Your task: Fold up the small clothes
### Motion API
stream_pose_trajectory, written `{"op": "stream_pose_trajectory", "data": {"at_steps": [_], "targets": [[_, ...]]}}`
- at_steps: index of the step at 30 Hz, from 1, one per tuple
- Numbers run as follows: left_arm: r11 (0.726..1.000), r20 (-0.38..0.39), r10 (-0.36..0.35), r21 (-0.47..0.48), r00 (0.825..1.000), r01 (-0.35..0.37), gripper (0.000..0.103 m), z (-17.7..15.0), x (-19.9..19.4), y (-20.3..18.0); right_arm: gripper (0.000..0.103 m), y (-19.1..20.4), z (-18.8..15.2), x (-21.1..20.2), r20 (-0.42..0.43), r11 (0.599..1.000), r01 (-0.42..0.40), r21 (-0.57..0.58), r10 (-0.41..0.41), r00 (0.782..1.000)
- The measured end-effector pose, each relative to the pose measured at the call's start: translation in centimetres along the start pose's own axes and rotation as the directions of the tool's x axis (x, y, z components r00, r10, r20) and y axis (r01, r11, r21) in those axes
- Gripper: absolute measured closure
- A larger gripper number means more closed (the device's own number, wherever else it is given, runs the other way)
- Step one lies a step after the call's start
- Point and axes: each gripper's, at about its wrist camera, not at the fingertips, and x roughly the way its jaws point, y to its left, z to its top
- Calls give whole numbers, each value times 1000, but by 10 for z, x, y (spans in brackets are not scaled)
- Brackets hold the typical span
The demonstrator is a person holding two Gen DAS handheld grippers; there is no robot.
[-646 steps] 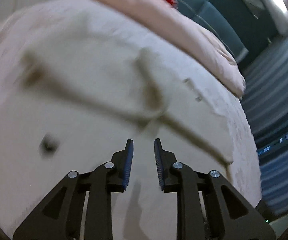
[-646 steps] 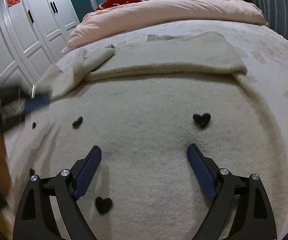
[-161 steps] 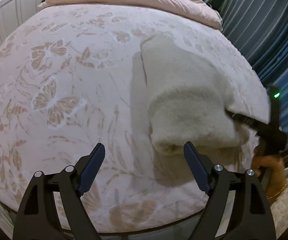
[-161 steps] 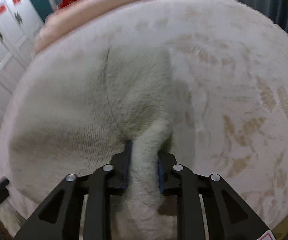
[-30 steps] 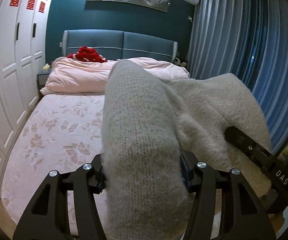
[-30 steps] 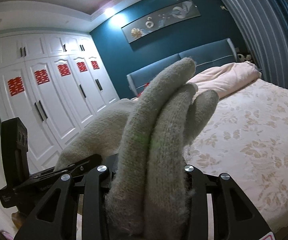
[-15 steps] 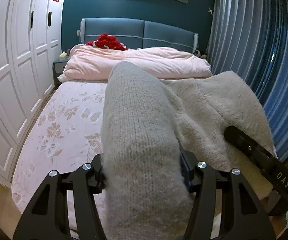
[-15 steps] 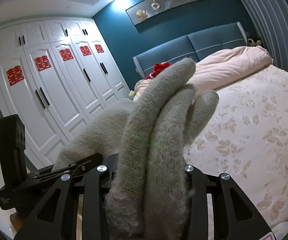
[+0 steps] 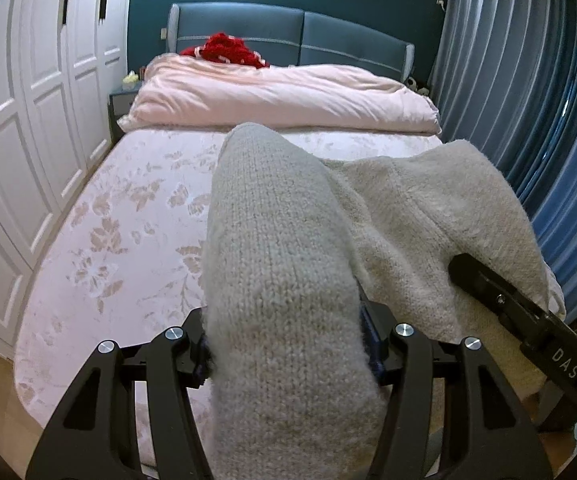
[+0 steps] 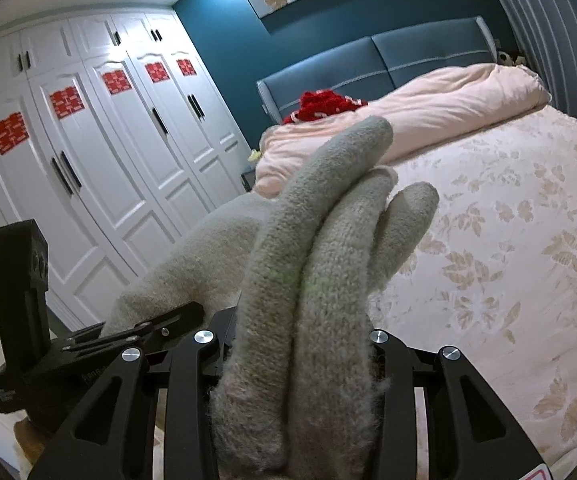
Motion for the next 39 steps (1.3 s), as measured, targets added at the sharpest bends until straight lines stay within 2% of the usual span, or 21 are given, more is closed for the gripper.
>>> {"op": "stream_pose_trajectory", "data": {"at_steps": [6, 11, 13, 14, 15, 17, 18, 19, 21, 23, 24, 26, 28, 29, 30, 31, 32, 33, 34, 37, 39], "targets": [[1000, -52, -10, -26, 999, 8, 49, -19, 43, 12, 68, -23, -20, 38, -75, 998, 21, 52, -17, 997], [1000, -35, -19, -25, 999, 18, 49, -12, 45, 10, 67, -24, -13, 39, -58, 999, 18, 43, -16, 998], [1000, -40, -5, -23, 999, 4, 43, -10, 56, 11, 59, -32, -14, 46, -63, 998, 29, 60, -25, 998], [1000, -51, 6, -25, 999, -8, 34, -12, 65, 14, 52, -45, -18, 55, -84, 996, 32, 89, -24, 996], [999, -57, 26, -25, 998, -27, 19, -18, 76, 18, 47, -64, -27, 70, -121, 993, 37, 115, -23, 992], [992, -42, 124, 2, 991, -124, 15, -41, 106, 29, 45, -96, -51, 95, -194, 983, 152, 100, -130, 972], [985, -91, 173, 13, 981, -172, 16, -61, 125, 38, 47, -112, -66, 103, -240, 967, 243, 81, -218, 946], [980, -157, 196, 2, 968, -198, 18, -76, 135, 47, 50, -122, -75, 104, -264, 953, 290, 85, -259, 929], [983, -190, 162, -58, 968, -175, 21, -95, 133, 60, 50, -134, -91, 82, -247, 950, 264, 169, -218, 944], [980, -164, 144, -111, 976, -164, 21, -110, 116, 66, 54, -123, -93, 65, -214, 960, 243, 139, -210, 954], [982, -157, 139, -109, 978, -157, 21, -113, 111, 63, 56, -114, -91, 61, -203, 970, 215, 112, -189, 961], [987, -121, 139, -60, 983, -147, 21, -114, 103, 45, 74, -95, -87, 64, -205, 986, 163, 39, -152, 967], [991, -87, 136, 7, 987, -136, 21, -113, 102, 23, 83, -86, -90, 82, -243, 987, 157, -21, -157, 957], [990, -93, 137, 38, 986, -134, 21, -113, 106, 13, 87, -89, -93, 93, -269, 985, 168, -31, -170, 948], [986, -122, 160, 72, 979, -152, 21, -116, 120, 4, 90, -97, -105, 110, -318, 979, 198, -49, -203, 926], [983, -152, 173, 86, 973, -161, 21, -121, 135, 3, 101, -110, -120, 133, -392, 970, 233, -66, -241, 888], [980, -193, 190, 96, 963, -174, 21, -127, 154, 4, 103, -122, -131, 148, -448, 970, 239, -46, -234, 863], [977, -244, 209, 103, 947, -189, 28, -134, 171, 6, 103, -127, -132, 148, -437, 972, 234, 5, -209, 875], [978, -304, 208, 93, 930, -189, 28, -142, 185, 11, 102, -124, -124, 138, -416, 972, 227, 55, -184, 891], [985, -287, 165, 10, 944, -169, 28, -143, 171, 22, 101, -98, -107, 113, -351, 981, 195, 4, -182, 919], [984, -289, 177, 26, 941, -177, 28, -143, 171, 22, 101, -92, -111, 114, -364, 980, 195, -47, -199, 910]]}}
